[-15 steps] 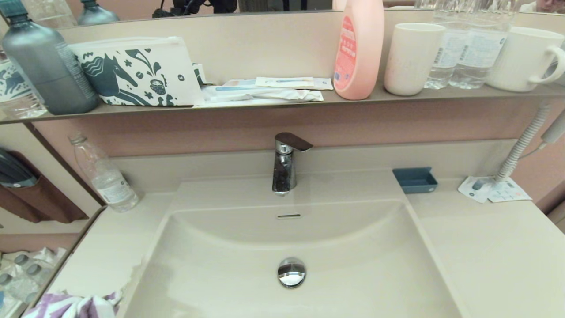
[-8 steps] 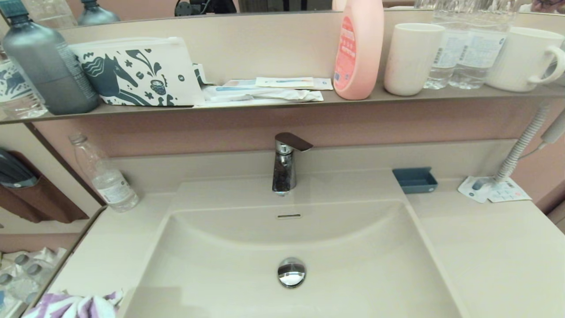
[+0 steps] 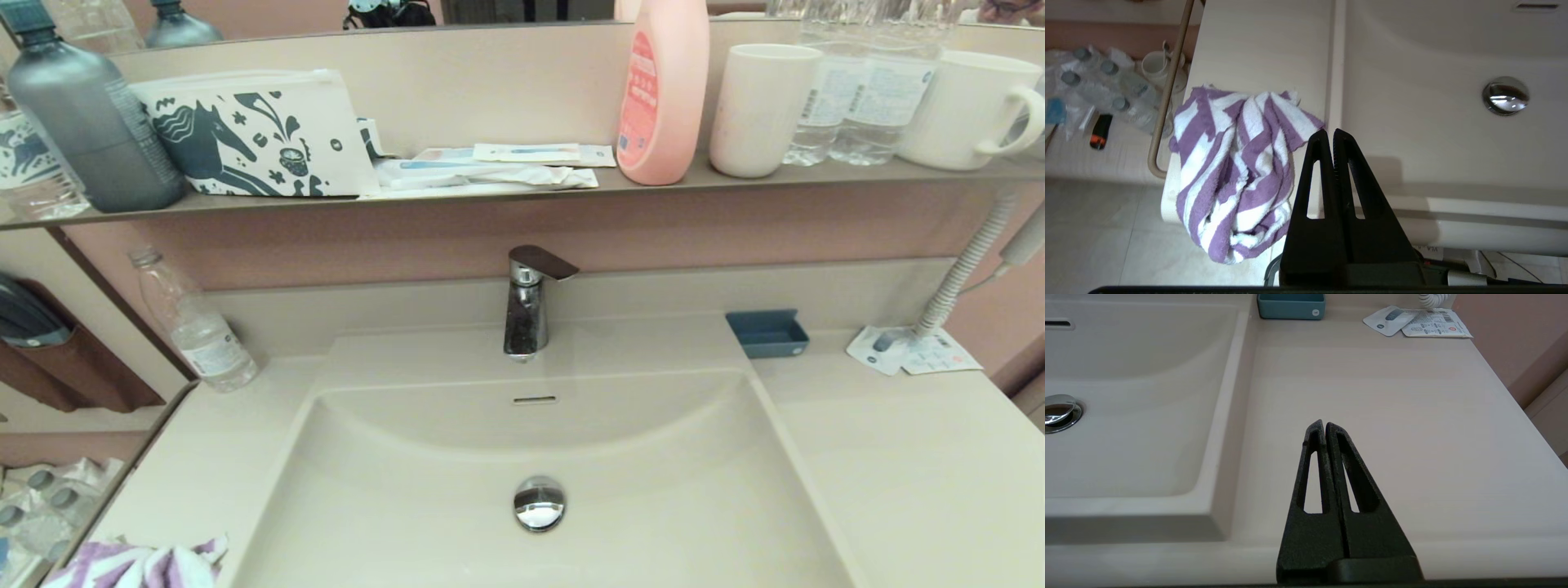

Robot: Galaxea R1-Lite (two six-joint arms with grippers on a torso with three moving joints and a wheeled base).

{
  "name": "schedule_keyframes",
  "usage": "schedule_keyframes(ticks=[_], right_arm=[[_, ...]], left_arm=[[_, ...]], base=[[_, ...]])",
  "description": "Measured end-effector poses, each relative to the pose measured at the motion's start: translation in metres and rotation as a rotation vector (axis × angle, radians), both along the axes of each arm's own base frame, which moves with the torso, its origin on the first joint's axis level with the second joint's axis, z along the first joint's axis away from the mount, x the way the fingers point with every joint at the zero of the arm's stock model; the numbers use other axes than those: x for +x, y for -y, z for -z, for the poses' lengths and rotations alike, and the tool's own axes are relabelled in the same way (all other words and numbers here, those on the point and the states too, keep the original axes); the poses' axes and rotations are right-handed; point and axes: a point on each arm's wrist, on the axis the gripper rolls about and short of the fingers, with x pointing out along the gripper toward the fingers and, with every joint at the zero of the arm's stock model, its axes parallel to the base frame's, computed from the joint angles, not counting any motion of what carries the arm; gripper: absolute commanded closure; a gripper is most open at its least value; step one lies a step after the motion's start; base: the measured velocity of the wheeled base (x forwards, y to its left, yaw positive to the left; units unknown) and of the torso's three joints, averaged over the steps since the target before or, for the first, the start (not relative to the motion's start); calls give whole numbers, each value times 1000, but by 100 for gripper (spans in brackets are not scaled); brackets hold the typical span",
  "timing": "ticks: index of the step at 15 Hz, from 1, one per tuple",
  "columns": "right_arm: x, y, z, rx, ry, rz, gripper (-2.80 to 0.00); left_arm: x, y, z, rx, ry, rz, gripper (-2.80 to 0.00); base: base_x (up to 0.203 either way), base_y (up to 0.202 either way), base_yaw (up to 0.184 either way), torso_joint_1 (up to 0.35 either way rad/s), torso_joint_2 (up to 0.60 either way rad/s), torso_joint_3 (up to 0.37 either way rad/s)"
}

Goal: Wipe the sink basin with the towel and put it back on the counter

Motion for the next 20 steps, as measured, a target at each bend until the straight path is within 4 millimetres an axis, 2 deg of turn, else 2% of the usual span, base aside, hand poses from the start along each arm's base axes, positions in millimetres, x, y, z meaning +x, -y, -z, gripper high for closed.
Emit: schedule_keyframes(ticks=[2, 5, 7, 14, 20], right_arm=[[0, 0, 0, 0, 0, 0, 0], [0, 0, 0, 0, 0, 0, 0], [0, 0, 0, 0, 0, 0, 0], [0, 0, 0, 0, 1, 0, 0], [0, 0, 0, 0, 0, 0, 0]], left_arm=[[-11, 2, 1, 1, 102, 27, 0], [-15, 3, -13, -14, 313, 19, 0], [-16, 3, -19, -2, 393, 26, 0], [-25, 8, -33, 13, 472, 10, 0], [-23, 6, -30, -3, 463, 15, 0]], base=[[0, 0, 0, 0, 0, 0], [0, 0, 0, 0, 0, 0], [0, 0, 0, 0, 0, 0], [0, 0, 0, 0, 0, 0], [0, 0, 0, 0, 0, 0]])
